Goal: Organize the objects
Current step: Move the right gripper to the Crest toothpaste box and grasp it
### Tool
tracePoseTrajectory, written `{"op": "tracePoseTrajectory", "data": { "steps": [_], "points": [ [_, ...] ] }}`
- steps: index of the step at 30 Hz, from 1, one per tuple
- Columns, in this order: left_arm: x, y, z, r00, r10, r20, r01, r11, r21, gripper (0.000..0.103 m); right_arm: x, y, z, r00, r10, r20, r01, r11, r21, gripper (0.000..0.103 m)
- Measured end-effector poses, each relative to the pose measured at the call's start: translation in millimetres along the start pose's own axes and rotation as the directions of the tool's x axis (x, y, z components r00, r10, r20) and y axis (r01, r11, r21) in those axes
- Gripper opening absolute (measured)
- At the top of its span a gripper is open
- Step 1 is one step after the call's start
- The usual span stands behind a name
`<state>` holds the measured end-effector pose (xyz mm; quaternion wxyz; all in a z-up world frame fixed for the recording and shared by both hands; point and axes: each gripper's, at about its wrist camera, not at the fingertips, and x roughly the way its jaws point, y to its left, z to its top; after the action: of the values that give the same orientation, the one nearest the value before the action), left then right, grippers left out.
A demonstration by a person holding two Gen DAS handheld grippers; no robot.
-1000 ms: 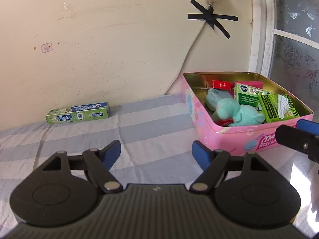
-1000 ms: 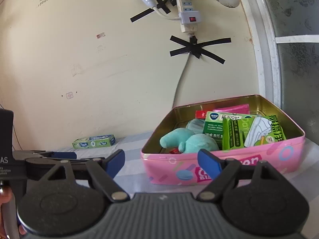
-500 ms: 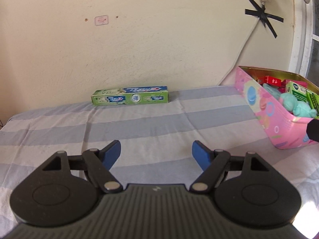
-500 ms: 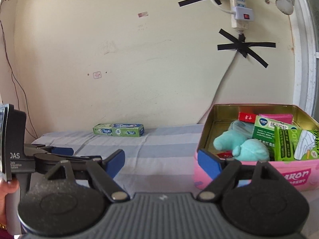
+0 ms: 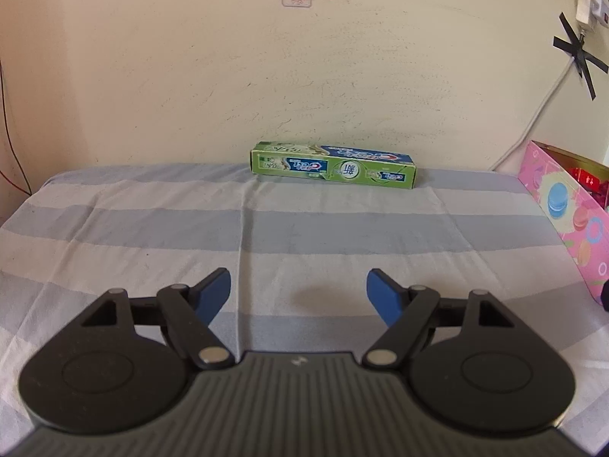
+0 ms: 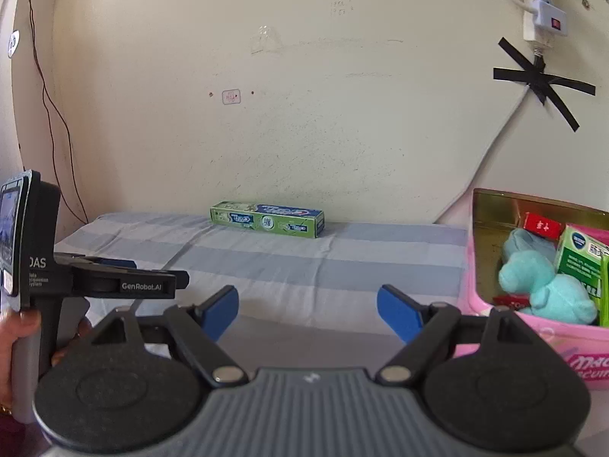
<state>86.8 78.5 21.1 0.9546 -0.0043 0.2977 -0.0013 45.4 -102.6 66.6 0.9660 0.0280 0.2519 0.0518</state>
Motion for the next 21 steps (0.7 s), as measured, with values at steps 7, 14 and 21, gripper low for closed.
{"op": "tracePoseTrajectory", "data": {
  "steps": [7,14,21],
  "points": [
    [10,27,-2,0.999,0.024,-0.031,-0.026,0.995,-0.091,0.08,54,20,12,0.998,0.043,-0.048,-0.045,0.998,-0.034,0.084],
    [25,50,0,0.996,0.052,-0.073,-0.064,0.983,-0.172,0.08,152,31,49,0.997,-0.017,-0.077,0.002,0.982,-0.188,0.085],
    [31,61,1,0.995,0.03,-0.097,-0.051,0.975,-0.218,0.081,251,13,79,0.984,-0.004,-0.178,-0.014,0.995,-0.102,0.094]
  ]
}}
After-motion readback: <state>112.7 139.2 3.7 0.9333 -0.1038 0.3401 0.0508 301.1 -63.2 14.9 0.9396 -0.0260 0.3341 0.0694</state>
